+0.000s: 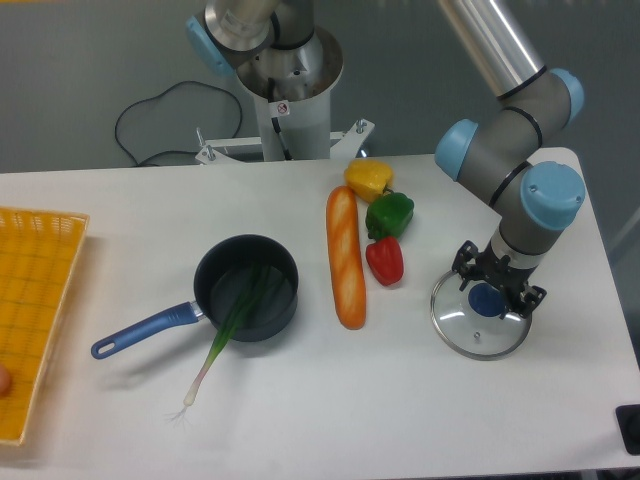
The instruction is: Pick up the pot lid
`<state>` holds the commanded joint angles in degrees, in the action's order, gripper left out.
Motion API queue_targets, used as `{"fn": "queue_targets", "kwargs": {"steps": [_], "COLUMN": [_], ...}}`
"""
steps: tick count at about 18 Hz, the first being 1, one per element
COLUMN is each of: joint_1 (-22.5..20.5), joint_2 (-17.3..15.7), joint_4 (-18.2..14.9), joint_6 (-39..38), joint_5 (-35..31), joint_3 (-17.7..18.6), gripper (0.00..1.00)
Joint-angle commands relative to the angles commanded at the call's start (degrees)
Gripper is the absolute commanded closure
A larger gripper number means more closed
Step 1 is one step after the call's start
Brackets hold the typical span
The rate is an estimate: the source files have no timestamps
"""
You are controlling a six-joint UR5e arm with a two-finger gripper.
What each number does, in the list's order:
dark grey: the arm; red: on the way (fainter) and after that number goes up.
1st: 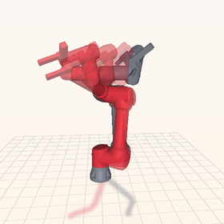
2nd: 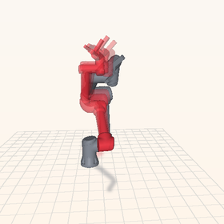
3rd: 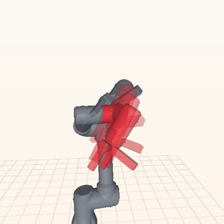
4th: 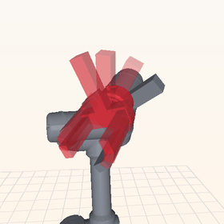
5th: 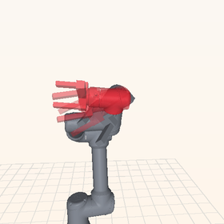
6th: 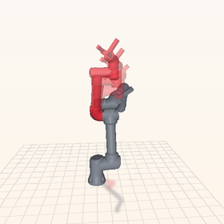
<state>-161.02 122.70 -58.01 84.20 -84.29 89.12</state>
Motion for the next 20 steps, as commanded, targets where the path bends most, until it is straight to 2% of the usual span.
{"fn": "queue_targets", "kwargs": {"steps": [5,11,14,20], "joint_1": [-0.1,0.0,0.1,0.8], "joint_2": [0.0,-0.3,-0.9,-4.7], "joint_4": [0.0,0.0,0.0,-1.1], "joint_6": [0.1,0.5,0.5,0.4], "joint_5": [0.0,0.0,0.0,-0.1], "joint_3": [0.0,0.0,0.1,1.1], "gripper": [0.35,0.56,0.57,0.57]}}
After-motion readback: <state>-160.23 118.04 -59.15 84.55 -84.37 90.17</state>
